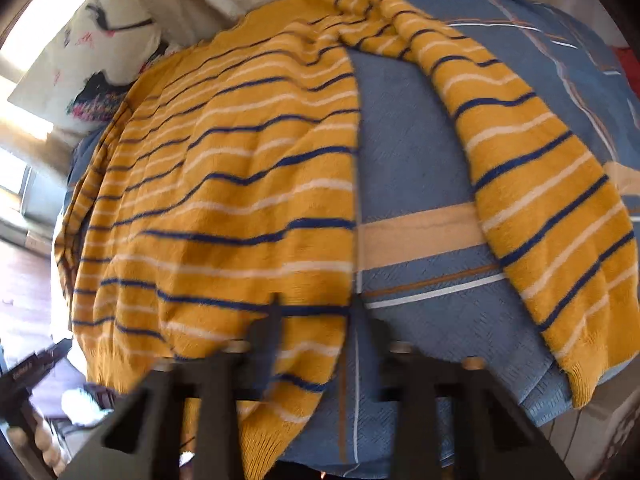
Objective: Fold small clothes
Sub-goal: 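Grasp a sweater sleeve with the left gripper and fold it across the body, then grasp the other sleeve with the right gripper and fold it across the body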
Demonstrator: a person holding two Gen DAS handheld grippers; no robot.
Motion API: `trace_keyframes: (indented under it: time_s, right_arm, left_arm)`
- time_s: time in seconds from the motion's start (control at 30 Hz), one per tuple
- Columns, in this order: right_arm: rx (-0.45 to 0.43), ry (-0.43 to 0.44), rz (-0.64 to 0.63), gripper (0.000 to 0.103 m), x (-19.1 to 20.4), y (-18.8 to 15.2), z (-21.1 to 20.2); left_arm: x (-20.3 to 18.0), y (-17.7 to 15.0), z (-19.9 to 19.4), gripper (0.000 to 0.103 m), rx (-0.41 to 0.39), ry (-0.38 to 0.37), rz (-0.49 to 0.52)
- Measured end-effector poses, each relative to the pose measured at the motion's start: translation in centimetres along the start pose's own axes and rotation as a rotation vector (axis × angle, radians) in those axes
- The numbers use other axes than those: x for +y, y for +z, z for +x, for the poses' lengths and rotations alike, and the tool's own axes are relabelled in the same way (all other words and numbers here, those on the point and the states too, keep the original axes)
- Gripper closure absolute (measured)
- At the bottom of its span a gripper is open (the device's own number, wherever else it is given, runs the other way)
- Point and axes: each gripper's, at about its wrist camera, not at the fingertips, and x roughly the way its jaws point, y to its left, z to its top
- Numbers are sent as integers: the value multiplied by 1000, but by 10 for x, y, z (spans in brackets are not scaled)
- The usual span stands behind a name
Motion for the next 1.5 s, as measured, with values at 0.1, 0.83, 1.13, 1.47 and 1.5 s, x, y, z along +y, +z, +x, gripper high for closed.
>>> trace_keyframes:
  time_s: [0.1, 0.83, 1.13, 1.47, 1.5]
  right_arm:
    - [15, 27, 35, 92, -18, -4, -4]
    - [-144, -217, 157, 58, -171, -31, -79]
    - [-306, -129, 313, 94, -226, 3, -153]
    - [-437, -284, 376, 94, -269, 102, -203]
    - [-432, -266, 345, 94, -255, 111, -199]
  left_arm:
    - [-18, -2, -7, 90, -27, 20, 19]
    - [-142, -1, 10, 61, -31, -60, 128]
    - [-146, 2, 7, 61, -45, -64, 115]
    - [-145, 5, 8, 61, -48, -72, 119]
    - [-142, 6, 8, 61, -47, -71, 114]
